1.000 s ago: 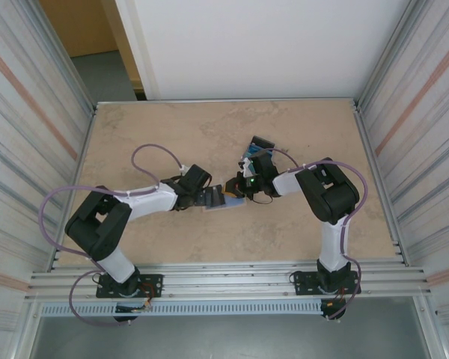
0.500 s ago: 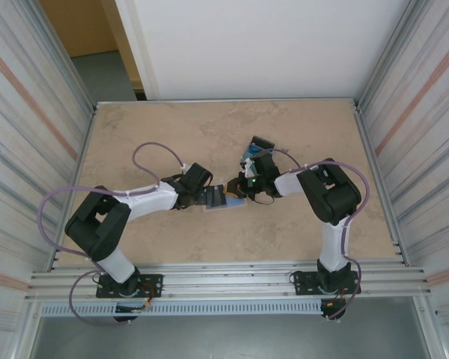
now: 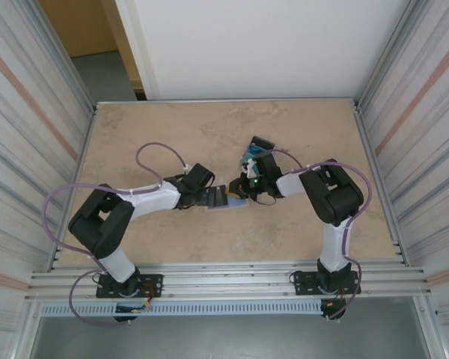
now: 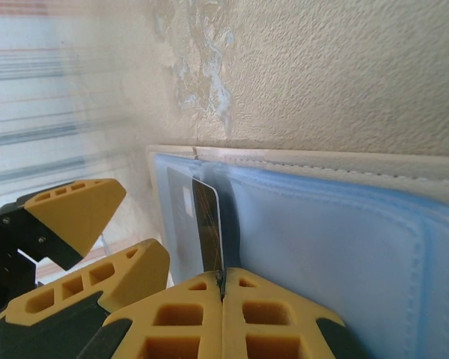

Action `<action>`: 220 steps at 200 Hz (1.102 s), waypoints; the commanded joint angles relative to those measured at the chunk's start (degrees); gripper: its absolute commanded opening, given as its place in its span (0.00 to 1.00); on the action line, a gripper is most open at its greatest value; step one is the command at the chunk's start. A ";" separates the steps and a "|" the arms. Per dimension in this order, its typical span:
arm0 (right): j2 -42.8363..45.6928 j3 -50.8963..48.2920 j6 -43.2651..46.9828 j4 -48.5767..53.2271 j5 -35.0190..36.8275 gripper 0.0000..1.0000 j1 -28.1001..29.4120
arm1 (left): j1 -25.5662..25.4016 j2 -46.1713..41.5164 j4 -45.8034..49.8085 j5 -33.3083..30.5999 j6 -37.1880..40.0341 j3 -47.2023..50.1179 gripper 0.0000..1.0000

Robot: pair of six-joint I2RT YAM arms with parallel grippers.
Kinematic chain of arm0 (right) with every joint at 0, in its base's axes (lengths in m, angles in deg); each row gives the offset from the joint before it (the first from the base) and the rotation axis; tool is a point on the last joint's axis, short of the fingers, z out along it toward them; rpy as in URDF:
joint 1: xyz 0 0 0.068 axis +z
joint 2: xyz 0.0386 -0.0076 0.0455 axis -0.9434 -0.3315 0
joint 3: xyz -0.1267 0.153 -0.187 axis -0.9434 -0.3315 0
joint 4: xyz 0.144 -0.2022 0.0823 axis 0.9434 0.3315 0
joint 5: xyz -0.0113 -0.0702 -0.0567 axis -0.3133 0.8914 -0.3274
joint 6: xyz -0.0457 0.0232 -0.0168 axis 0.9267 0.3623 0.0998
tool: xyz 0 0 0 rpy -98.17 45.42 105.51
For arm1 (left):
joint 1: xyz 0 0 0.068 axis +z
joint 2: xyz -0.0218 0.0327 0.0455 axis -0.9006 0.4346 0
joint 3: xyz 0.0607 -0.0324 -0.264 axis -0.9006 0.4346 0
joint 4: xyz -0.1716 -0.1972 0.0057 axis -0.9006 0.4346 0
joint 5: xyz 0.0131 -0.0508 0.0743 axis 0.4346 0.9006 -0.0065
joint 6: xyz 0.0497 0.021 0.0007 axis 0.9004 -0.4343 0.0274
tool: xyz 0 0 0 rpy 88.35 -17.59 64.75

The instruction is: Take the credit cards out of the card holder

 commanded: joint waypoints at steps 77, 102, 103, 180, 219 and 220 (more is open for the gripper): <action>2.81 -0.88 -0.30 0.91 0.58 0.04 -0.45 | -0.46 1.94 2.05 -0.12 -0.39 -0.66 0.99; 3.71 -1.45 -0.30 0.96 1.22 0.03 -0.61 | -0.51 2.01 2.05 -0.06 -0.26 -0.66 0.99; 3.70 -1.47 -0.30 0.95 1.30 0.03 -0.62 | -0.52 1.98 2.05 -0.05 -0.24 -0.66 0.99; 1.10 -1.25 -5.31 -7.68 -1.48 0.14 0.69 | -0.53 3.62 2.22 0.66 0.31 -1.27 0.99; -1.15 -1.14 -6.99 -11.17 -2.64 0.16 1.57 | -0.53 3.47 2.50 0.53 0.45 -1.26 0.99; -1.15 -1.14 -7.03 -11.27 -2.65 0.16 1.61 | -0.53 3.45 2.49 0.55 0.43 -1.22 0.99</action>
